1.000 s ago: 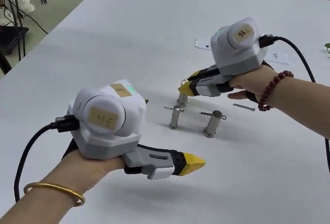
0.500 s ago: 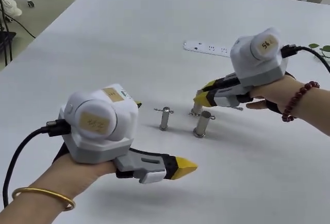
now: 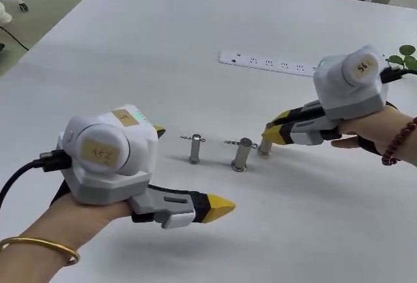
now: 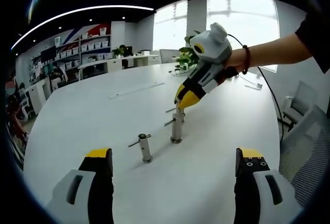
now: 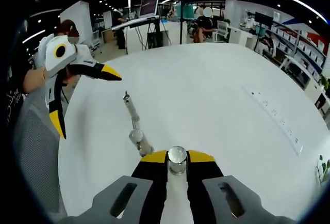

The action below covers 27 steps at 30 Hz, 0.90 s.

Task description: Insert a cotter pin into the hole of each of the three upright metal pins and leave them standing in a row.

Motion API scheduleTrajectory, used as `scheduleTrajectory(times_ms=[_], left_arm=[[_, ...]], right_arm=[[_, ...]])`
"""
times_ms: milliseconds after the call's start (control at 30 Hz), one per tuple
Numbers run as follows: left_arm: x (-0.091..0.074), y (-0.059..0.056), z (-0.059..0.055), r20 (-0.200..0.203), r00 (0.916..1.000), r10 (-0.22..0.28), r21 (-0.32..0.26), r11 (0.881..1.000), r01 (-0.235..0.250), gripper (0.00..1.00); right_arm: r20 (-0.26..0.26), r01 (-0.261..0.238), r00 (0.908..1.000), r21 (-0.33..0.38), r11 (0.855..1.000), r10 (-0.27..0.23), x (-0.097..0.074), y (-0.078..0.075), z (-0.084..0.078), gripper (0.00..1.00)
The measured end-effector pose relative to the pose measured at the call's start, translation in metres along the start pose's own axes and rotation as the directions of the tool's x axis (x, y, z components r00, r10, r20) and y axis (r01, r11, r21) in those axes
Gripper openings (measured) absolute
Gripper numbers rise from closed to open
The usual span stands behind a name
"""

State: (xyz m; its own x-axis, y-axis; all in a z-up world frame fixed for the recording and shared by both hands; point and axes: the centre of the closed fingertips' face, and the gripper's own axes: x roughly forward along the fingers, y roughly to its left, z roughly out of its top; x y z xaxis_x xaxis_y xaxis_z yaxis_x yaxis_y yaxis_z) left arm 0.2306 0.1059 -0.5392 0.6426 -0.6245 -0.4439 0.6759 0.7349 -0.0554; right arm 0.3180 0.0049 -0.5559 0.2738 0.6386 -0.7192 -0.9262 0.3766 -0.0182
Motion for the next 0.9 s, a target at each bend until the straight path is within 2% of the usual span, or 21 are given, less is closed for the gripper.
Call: scheduleTrajectory(times_ms=[167,367,467,900], left_arm=[[-0.001,0.002,0.002,0.007,0.9999,0.010,0.006,1.000,-0.010,0.99],[-0.002,0.002,0.001,0.002,1.0000,0.009,-0.007,1.000,-0.009,0.99],[-0.002,0.002,0.001,0.002,1.0000,0.000,-0.022,1.000,0.000,0.99],[-0.005,-0.003,0.004,0.005,0.9999,-0.017,-0.008,1.000,0.017,0.99]], right_arm=[[-0.010,0.001,0.9999,0.017,1.000,-0.001,-0.008,0.003,-0.012,0.08],[-0.015,0.001,0.9999,0.019,1.000,-0.001,-0.013,0.011,-0.019,0.08],[-0.007,-0.003,1.0000,0.025,1.000,0.003,-0.016,0.017,-0.019,0.08],[0.014,-0.054,0.9984,-0.009,0.998,0.054,-0.018,0.055,-0.014,0.08]])
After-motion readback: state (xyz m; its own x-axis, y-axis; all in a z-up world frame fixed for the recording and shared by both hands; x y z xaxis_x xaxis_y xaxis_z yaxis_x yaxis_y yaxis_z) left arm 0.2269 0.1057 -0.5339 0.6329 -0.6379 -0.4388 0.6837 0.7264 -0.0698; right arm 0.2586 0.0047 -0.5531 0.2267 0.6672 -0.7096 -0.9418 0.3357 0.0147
